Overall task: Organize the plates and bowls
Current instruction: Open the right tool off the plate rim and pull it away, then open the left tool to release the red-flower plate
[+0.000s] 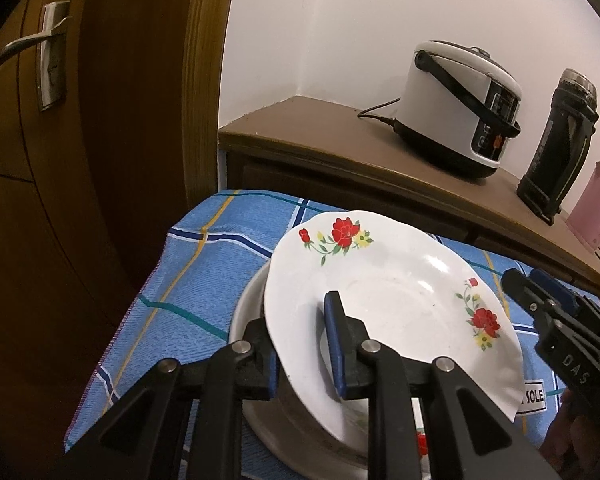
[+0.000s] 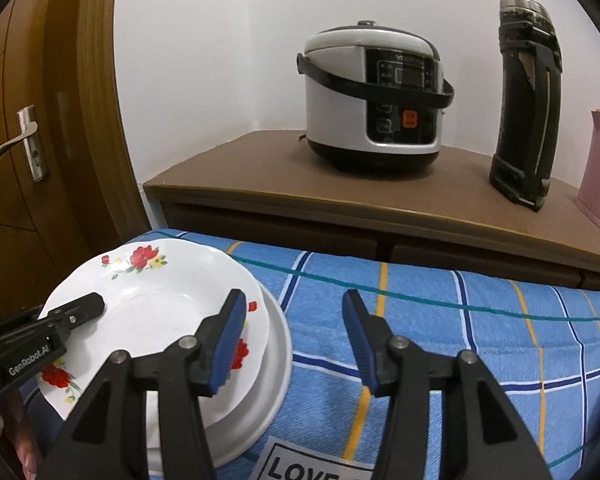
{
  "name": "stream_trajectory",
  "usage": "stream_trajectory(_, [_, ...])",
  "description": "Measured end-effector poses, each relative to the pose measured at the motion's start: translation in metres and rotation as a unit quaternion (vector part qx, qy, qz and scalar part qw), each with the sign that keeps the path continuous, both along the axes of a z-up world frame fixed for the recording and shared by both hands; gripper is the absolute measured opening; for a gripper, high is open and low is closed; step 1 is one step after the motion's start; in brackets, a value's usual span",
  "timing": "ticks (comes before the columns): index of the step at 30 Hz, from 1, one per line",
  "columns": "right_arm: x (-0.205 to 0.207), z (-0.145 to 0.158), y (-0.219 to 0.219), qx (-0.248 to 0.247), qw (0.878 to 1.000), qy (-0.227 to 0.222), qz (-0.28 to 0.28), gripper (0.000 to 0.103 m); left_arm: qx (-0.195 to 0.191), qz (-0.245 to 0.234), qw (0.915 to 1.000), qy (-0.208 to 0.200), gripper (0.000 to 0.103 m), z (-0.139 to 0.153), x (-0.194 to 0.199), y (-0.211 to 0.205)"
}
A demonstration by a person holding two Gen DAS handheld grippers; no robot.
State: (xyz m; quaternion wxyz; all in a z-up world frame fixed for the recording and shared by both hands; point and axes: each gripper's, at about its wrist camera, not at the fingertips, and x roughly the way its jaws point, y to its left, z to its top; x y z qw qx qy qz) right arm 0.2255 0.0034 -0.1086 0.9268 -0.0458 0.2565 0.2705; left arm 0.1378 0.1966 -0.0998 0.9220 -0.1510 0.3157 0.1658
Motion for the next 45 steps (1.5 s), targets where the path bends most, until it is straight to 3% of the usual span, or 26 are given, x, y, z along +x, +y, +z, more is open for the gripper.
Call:
stream_trajectory(8, [0.014, -0.002, -0.030, 0.045, 0.997, 0.015, -0.055, 0.056, -0.001, 0.002, 1.0000, 0.001, 0.022, -0.001, 0.001, 0.000])
stream_trajectory(28, [-0.007, 0.003, -0.008, -0.003, 0.999, -0.042, -0.019, 0.066, 0.037, 0.009, 0.9993, -0.002, 0.030, 0.003, -0.001, -0.008])
stream_trajectory(38, [-0.008, 0.004, -0.004, -0.008, 0.999, -0.046, -0.012, 0.067, 0.014, 0.001, 0.9997, -0.019, 0.036, 0.004, -0.006, -0.006])
stream_trajectory(39, [-0.008, 0.004, -0.004, -0.008, 0.999, -0.045, -0.012, 0.067, 0.023, 0.008, 0.9994, -0.023, 0.038, 0.006, -0.009, -0.007])
stream_trajectory(42, [-0.008, 0.004, -0.002, -0.011, 0.999, -0.046, -0.011, 0.067, 0.073, 0.033, 0.9956, -0.050, 0.077, 0.016, -0.018, -0.014])
stream_trajectory(45, [-0.009, 0.004, -0.002, -0.012, 0.999, -0.048, -0.011, 0.068, 0.099, 0.027, 0.9934, -0.052, 0.078, 0.018, -0.017, -0.021])
